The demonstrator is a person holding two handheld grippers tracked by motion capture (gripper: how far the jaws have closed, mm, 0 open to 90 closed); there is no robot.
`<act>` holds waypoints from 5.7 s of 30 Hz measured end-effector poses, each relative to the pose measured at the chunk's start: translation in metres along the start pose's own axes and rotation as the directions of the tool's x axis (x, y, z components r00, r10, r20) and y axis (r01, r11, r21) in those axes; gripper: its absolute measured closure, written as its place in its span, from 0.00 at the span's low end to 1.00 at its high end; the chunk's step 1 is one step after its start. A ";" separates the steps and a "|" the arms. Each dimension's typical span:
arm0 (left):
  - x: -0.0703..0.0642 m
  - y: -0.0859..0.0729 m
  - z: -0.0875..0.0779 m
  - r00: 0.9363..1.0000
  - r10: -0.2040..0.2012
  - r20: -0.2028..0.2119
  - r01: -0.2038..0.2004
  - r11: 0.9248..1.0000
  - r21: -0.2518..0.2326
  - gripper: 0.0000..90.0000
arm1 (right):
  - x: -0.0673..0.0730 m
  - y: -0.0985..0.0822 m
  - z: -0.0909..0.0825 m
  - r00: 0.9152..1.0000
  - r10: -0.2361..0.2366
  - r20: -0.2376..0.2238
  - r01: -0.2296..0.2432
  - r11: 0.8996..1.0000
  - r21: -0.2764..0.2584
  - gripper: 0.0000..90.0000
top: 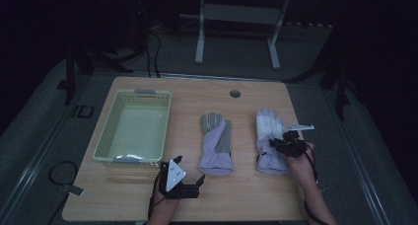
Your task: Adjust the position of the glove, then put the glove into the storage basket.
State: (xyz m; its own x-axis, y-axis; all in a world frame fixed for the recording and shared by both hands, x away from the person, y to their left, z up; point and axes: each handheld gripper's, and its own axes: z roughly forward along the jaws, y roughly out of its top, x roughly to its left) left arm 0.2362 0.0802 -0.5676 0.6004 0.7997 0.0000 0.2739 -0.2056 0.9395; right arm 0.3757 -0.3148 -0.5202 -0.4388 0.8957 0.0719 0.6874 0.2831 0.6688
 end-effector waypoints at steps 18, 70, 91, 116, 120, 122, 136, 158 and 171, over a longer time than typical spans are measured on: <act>0.000 0.000 0.000 1.000 0.007 0.000 -0.007 1.000 0.004 0.00 | 0.023 0.052 -0.057 0.999 0.033 0.036 -0.029 0.995 -0.094 0.90; -0.001 0.000 0.000 1.000 0.014 0.007 -0.014 1.000 -0.003 0.00 | 0.166 0.082 0.041 0.992 -0.004 -0.127 0.018 0.994 0.107 0.89; 0.000 0.000 0.000 1.000 0.010 0.008 -0.010 1.000 -0.001 0.00 | 0.163 0.079 0.058 0.984 -0.043 -0.173 0.069 0.986 0.149 0.79; -0.005 0.014 -0.003 0.994 0.047 0.095 -0.051 0.998 0.042 0.00 | 0.129 0.061 0.011 0.909 -0.303 -0.287 0.267 0.951 -0.158 0.16; 0.000 0.032 -0.009 0.994 0.009 0.105 -0.011 1.000 0.011 0.00 | 0.125 0.058 0.004 0.902 -0.333 -0.277 0.284 0.938 -0.200 0.16; 0.004 0.039 -0.010 0.994 -0.029 0.103 0.025 0.999 0.033 0.00 | 0.123 0.055 0.001 0.898 -0.335 -0.284 0.290 0.938 -0.189 0.16; 0.020 0.079 0.024 0.985 -0.165 0.042 0.152 0.965 0.212 0.17 | 0.120 0.054 0.015 0.954 -0.220 -0.205 0.194 0.971 -0.140 0.41; 0.029 0.036 0.068 0.929 -0.343 0.139 0.255 0.866 0.430 0.48 | 0.088 0.027 0.076 0.885 0.195 -0.423 -0.143 0.978 0.152 0.48; 0.032 0.050 0.069 0.921 -0.345 0.179 0.216 0.838 0.501 0.83 | 0.119 0.034 0.058 0.950 -0.008 -0.313 0.028 0.998 0.059 0.88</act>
State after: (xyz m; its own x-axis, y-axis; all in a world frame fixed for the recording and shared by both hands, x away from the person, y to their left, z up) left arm 0.3208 0.0573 -0.5443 0.5935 0.7065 -0.3855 0.7357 -0.2819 0.6159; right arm 0.3800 -0.1787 -0.5318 -0.6033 0.7412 0.2944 0.7077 0.3274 0.6261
